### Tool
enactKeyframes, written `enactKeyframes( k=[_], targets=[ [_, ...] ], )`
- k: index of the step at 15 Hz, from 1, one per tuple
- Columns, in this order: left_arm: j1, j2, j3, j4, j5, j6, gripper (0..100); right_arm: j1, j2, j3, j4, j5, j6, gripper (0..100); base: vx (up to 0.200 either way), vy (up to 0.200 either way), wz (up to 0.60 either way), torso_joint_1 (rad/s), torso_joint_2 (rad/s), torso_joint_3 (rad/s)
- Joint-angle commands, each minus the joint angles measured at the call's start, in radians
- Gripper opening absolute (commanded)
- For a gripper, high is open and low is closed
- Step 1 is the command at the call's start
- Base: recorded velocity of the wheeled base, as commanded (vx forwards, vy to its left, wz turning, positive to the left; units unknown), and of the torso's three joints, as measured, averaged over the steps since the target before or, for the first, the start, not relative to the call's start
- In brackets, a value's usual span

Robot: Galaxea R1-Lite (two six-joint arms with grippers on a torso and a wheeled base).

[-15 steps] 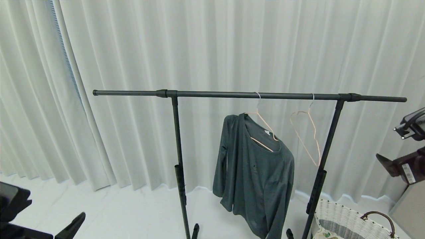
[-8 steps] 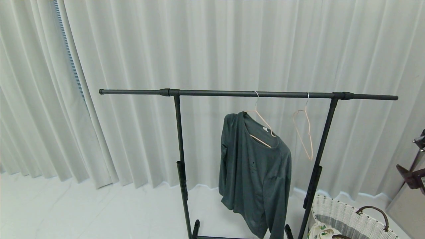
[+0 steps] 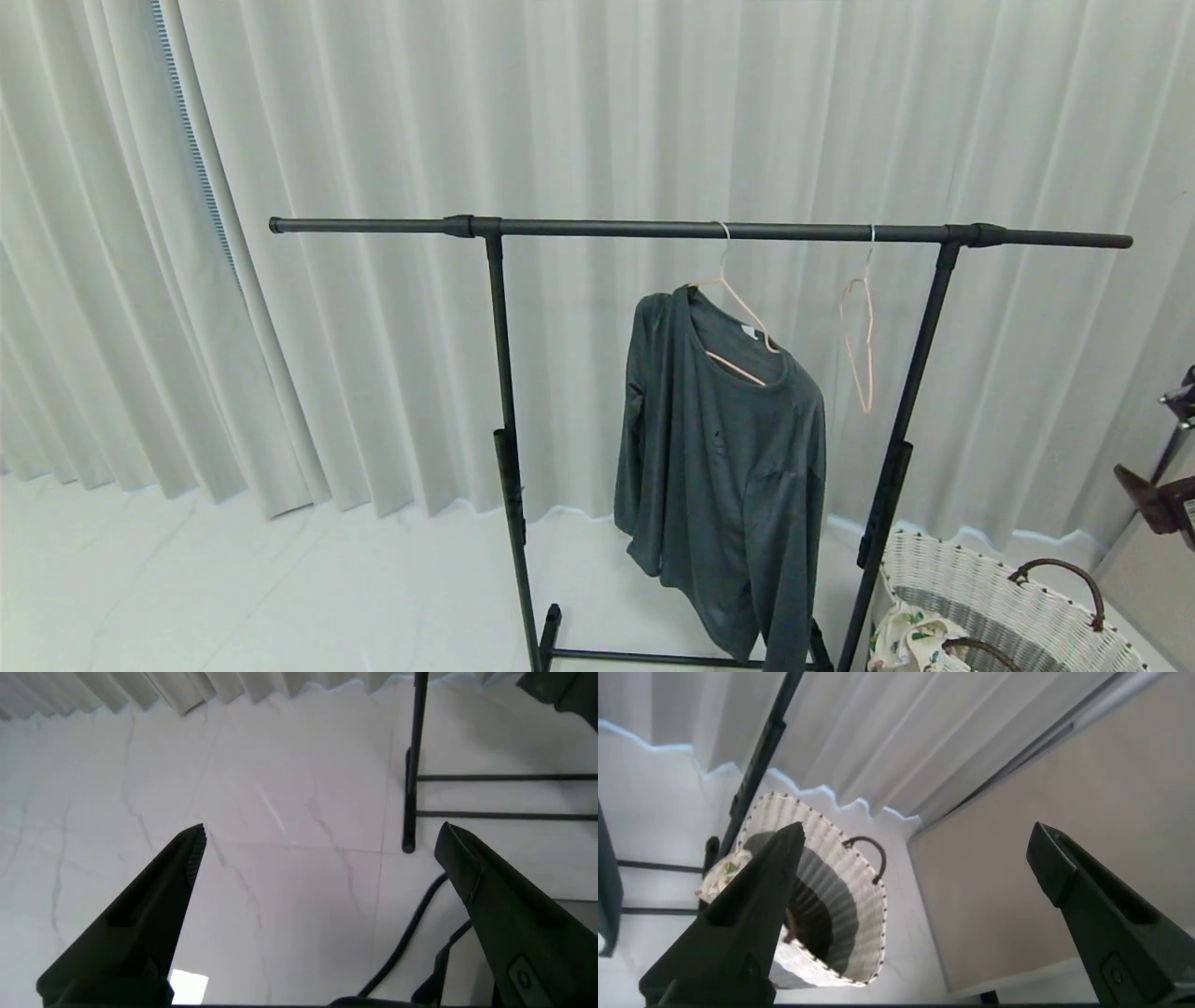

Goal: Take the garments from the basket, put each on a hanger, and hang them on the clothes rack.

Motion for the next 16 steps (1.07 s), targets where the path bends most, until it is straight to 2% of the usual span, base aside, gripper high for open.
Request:
enactKeyframes(
  k=[1, 16],
  targets=[
    [-0.004, 0.017, 0.000, 0.000, 0.001, -0.001, 100, 0.001, 0.004, 0.004, -0.001, 0.000, -0.001, 100, 0.000, 0.000, 0.00, -0.246, 0.51, 0.256],
    [-0.031, -0.016, 0.000, 0.000, 0.001, 0.001, 100, 0.005, 0.000, 0.051, -0.007, 0.000, -0.001, 100, 0.000, 0.000, 0.00, -0.237, 0.49, 0.246]
  ],
)
